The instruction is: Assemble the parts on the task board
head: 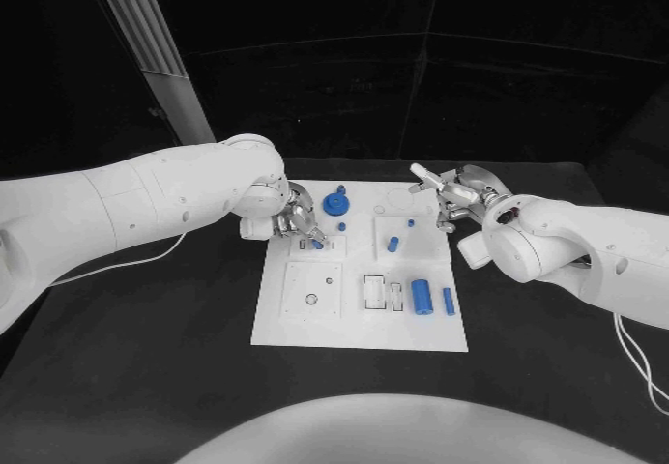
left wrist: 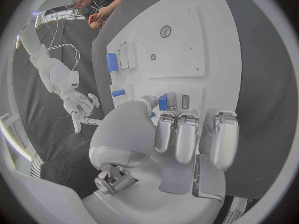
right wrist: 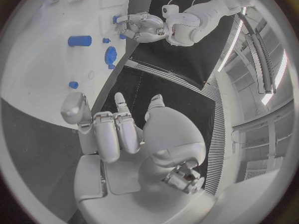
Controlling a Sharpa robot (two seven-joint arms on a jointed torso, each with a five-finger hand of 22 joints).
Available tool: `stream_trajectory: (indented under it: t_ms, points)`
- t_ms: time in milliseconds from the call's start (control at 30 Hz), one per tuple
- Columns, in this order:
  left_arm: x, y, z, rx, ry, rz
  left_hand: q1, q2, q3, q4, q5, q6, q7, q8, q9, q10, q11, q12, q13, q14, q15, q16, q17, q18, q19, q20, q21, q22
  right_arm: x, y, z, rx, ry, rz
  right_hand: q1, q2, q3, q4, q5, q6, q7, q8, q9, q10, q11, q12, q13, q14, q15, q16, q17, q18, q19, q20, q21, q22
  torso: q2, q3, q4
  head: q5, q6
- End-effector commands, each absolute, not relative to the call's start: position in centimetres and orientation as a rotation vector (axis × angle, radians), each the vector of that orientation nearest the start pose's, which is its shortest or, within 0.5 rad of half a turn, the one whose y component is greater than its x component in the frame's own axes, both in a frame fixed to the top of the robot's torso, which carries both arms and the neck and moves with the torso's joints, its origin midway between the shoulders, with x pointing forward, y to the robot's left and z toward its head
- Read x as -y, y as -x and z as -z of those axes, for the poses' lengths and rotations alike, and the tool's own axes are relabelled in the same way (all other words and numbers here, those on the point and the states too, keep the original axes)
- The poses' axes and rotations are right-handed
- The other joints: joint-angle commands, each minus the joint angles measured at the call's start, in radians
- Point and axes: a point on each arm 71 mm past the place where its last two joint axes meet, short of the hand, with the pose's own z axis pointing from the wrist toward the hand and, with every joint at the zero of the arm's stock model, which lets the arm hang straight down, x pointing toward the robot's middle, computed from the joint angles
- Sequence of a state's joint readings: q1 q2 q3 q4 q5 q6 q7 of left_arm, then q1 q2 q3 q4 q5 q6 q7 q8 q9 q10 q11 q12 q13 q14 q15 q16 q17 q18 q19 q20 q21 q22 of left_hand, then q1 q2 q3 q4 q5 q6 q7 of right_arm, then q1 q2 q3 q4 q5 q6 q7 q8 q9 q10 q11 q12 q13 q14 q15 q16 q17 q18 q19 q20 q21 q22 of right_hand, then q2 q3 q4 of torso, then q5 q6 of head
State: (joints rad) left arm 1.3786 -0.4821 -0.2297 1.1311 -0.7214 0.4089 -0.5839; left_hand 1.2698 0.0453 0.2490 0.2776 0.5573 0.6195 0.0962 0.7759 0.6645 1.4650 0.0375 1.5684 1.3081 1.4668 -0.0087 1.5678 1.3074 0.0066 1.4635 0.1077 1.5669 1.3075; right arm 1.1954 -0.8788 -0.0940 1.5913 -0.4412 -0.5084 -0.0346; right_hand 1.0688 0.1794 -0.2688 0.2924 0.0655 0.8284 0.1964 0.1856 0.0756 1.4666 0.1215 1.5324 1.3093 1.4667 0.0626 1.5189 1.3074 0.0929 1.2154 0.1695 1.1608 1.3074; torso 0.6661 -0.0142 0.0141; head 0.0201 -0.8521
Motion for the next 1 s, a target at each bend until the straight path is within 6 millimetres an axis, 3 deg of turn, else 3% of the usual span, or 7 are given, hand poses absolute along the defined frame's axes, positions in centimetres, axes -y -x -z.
stream_trajectory:
  t_ms: [33,133,467,633,867,1000]
  points:
    - [-14.82,-52.66,23.22,-2.69,0.16,0.336,0.012,-0.004,-0.003,-0.006,-0.012,-0.006,-0.003,-0.001,0.003,0.106,-0.006,0.002,0.263,0.104,-0.009,0.003,0.263,-0.007,0.107,-0.008,0.004,0.263,21.61,-46.88,21.14,-1.745,-0.959,-1.028,0.005,0.007,-0.006,-0.001,0.004,-0.002,-0.001,0.008,0.001,0.044,-0.001,-0.005,0.209,0.038,-0.003,-0.002,0.187,0.016,0.007,0.0,-0.007,0.097,0.0,-0.0002,0.0007,-0.001,0.0]
    - [-14.85,-52.7,23.25,-2.69,0.163,0.334,0.012,-0.006,-0.008,-0.007,-0.033,-0.006,-0.003,-0.002,0.005,0.106,-0.006,0.002,0.263,0.104,-0.009,0.003,0.263,-0.007,0.107,-0.008,0.004,0.263,21.61,-46.89,21.15,-1.744,-0.964,-1.03,0.004,0.011,-0.009,-0.001,0.005,0.005,-0.003,0.015,0.003,0.045,-0.003,-0.004,0.209,0.038,-0.004,-0.001,0.186,0.016,0.008,-0.001,-0.008,0.097,0.0,-0.0004,0.0003,-0.002,0.0]
    - [-14.82,-52.73,23.33,-2.685,0.17,0.333,0.015,-0.013,-0.037,-0.008,-0.149,-0.004,-0.002,-0.011,0.012,0.106,-0.005,0.002,0.263,0.104,-0.008,0.003,0.263,-0.007,0.107,-0.007,0.004,0.263,21.68,-46.88,21.15,-1.742,-0.97,-1.029,0.004,0.013,-0.011,-0.001,0.006,0.008,-0.005,0.018,0.003,0.046,-0.004,-0.003,0.21,0.04,-0.005,0.0,0.188,0.015,0.011,-0.002,-0.006,0.098,0.0,0.0001,0.0005,-0.003,0.002]
    - [-14.74,-52.69,23.36,-2.688,0.167,0.332,0.014,-0.014,-0.042,-0.006,-0.163,-0.003,-0.001,-0.013,0.012,0.106,-0.004,0.002,0.263,0.104,-0.008,0.003,0.263,-0.007,0.107,-0.007,0.004,0.263,21.69,-46.88,21.15,-1.741,-0.971,-1.028,0.004,0.013,-0.011,-0.001,0.006,0.008,-0.005,0.018,0.003,0.046,-0.004,-0.003,0.21,0.04,-0.005,0.0,0.188,0.015,0.011,-0.002,-0.006,0.098,0.0,-0.0002,0.0006,-0.003,0.003]
    - [-14.7,-52.7,23.41,-2.69,0.167,0.323,-0.005,-0.021,-0.075,0.006,-0.221,-0.001,0.002,-0.022,0.013,0.106,-0.001,0.002,0.263,0.104,-0.005,0.003,0.263,-0.007,0.107,-0.005,0.004,0.263,21.7,-46.86,21.15,-1.741,-0.971,-1.028,0.004,0.013,-0.011,-0.002,0.006,0.009,-0.005,0.019,0.003,0.048,-0.004,-0.002,0.211,0.04,-0.005,0.001,0.189,0.015,0.012,-0.002,-0.005,0.099,0.0,0.0,0.0009,-0.004,0.001]
    - [-14.7,-52.74,23.42,-2.689,0.17,0.318,-0.009,-0.022,-0.083,0.006,-0.234,-0.001,0.003,-0.024,0.013,0.106,0.0,0.002,0.263,0.104,-0.004,0.003,0.263,-0.007,0.107,-0.004,0.004,0.263,21.68,-46.86,21.15,-1.742,-0.971,-1.028,0.004,0.013,-0.012,-0.002,0.006,0.009,-0.005,0.019,0.003,0.049,-0.004,-0.002,0.212,0.041,-0.005,0.001,0.189,0.015,0.013,-0.002,-0.005,0.099,0.0,0.0,0.0009,-0.003,0.001]
